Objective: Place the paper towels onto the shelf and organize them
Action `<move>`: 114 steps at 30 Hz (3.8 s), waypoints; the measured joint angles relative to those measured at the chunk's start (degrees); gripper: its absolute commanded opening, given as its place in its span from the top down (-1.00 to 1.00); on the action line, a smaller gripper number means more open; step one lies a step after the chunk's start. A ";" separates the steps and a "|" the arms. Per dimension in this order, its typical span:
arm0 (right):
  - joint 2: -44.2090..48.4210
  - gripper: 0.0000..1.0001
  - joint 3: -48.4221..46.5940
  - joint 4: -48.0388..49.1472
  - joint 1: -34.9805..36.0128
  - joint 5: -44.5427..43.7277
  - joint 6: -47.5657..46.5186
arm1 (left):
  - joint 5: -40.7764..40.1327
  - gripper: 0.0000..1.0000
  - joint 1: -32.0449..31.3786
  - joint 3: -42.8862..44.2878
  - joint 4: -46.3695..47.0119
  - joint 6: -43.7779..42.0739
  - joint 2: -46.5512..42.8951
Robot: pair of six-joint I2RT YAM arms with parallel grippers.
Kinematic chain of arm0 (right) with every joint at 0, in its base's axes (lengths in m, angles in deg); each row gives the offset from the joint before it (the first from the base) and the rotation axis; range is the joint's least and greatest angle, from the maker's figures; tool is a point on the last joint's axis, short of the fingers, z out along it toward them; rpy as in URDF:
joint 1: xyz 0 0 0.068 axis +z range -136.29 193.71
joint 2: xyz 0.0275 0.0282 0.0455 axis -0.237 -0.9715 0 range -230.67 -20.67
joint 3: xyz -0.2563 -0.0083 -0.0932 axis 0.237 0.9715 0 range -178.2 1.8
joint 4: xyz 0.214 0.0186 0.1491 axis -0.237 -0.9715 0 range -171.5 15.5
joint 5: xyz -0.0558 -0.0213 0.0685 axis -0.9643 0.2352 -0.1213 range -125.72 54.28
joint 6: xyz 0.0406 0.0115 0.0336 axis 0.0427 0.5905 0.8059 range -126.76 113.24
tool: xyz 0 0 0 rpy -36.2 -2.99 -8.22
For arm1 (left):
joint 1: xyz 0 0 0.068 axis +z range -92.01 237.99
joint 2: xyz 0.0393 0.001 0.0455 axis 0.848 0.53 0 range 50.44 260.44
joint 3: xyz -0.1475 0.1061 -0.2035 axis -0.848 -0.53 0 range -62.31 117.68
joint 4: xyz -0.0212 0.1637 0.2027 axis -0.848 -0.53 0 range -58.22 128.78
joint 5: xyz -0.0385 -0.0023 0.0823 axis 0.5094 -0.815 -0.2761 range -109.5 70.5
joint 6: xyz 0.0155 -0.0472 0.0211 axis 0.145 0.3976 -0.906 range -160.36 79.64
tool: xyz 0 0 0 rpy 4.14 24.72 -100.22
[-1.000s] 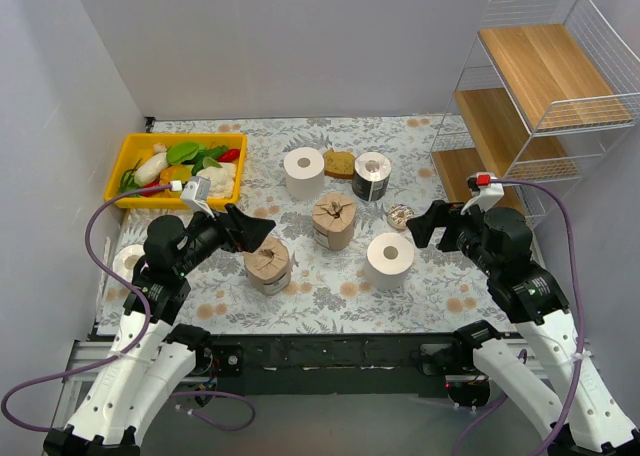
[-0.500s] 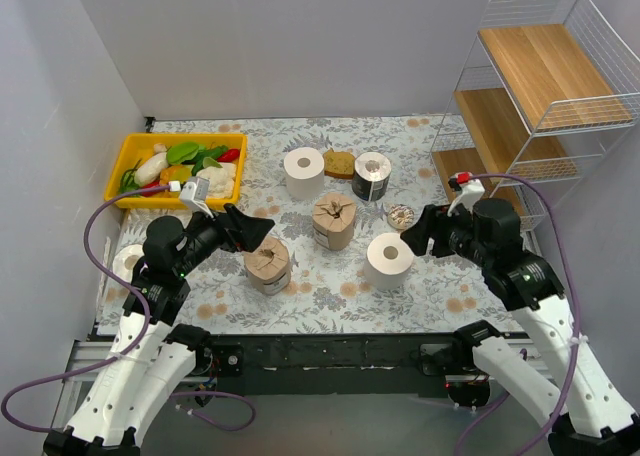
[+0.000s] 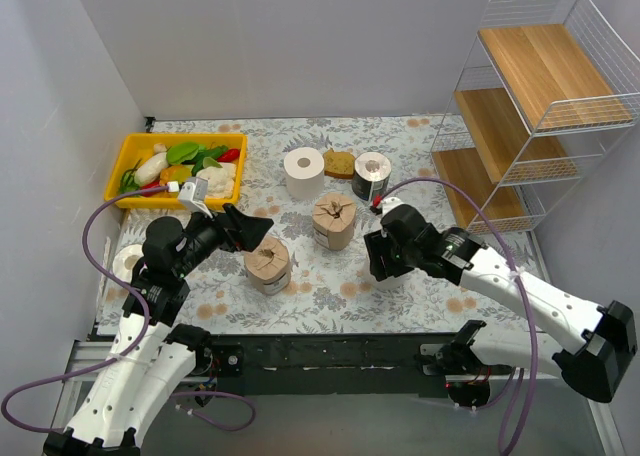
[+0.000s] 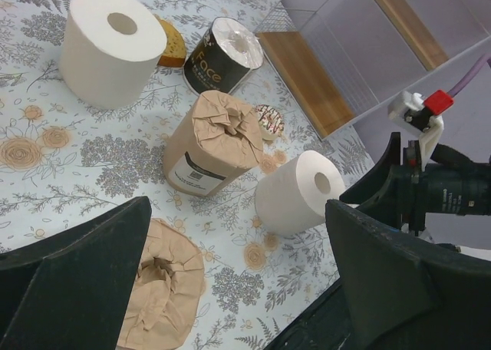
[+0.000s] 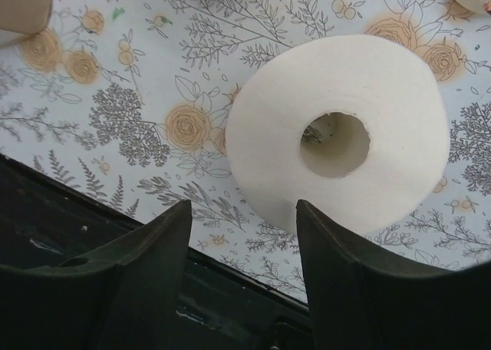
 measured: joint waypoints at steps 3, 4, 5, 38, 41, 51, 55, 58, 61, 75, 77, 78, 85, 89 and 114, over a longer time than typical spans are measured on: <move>-3.98 -0.31 -1.64 -0.66 3.67 -4.72 0.33 | -0.35 -0.96 0.00 0.00 -0.09 -0.02 -0.04; -4.79 -0.32 -2.03 -0.66 4.24 -6.16 0.33 | -0.37 -0.96 0.00 0.00 -0.13 0.00 -0.09; -5.31 -0.32 -2.34 -0.68 4.61 -7.41 0.24 | -0.39 -0.96 0.00 0.00 -0.20 -0.02 -0.09; -12.61 -0.37 -2.86 3.98 5.05 -13.77 -3.48 | -0.81 -0.96 0.00 0.00 -0.42 -0.02 -0.83; -13.49 -0.34 -2.86 4.50 5.05 -13.75 -3.65 | -0.81 -0.96 0.00 0.00 -0.42 0.00 -0.90; -15.06 0.82 -3.50 4.68 5.05 -13.44 -6.86 | -1.27 -0.96 0.00 0.00 -0.44 -0.02 -1.31; -16.37 0.82 -11.15 -1.05 5.05 -14.01 -11.91 | -1.64 -0.96 0.00 0.00 -0.48 -0.02 -1.57; -17.84 0.82 -22.60 -4.68 5.05 -15.69 -17.22 | -1.88 -0.96 0.00 0.00 -0.61 -0.02 -1.95; -20.00 0.80 -36.85 -6.86 5.05 -19.06 -24.02 | -2.32 -0.96 0.00 0.00 -0.85 -0.02 -2.60; -19.67 0.74 -52.83 11.58 -2.51 -33.42 -63.93 | -3.37 -0.96 0.00 0.00 -0.90 -0.02 -3.48; -20.81 0.73 -57.02 11.45 -7.76 -32.26 -66.03 | -3.37 -0.96 0.00 0.00 -0.90 -0.02 -3.50; -21.66 0.73 -59.65 11.63 -10.75 -31.32 -66.71 | -3.39 -0.96 0.00 0.00 -0.90 -0.02 -3.50; -22.36 0.71 -63.08 14.29 -24.76 -26.97 -68.52 | -3.50 -0.96 0.00 0.00 -0.98 -0.02 -3.63; -24.33 0.63 -64.26 14.08 -30.53 -22.27 -66.47 | -3.58 -0.96 0.00 0.00 -1.20 -0.02 -3.61; -31.08 -0.12 -65.85 20.79 -44.11 -12.39 -62.23 | -4.46 -0.96 0.00 0.00 -1.79 -0.02 -2.58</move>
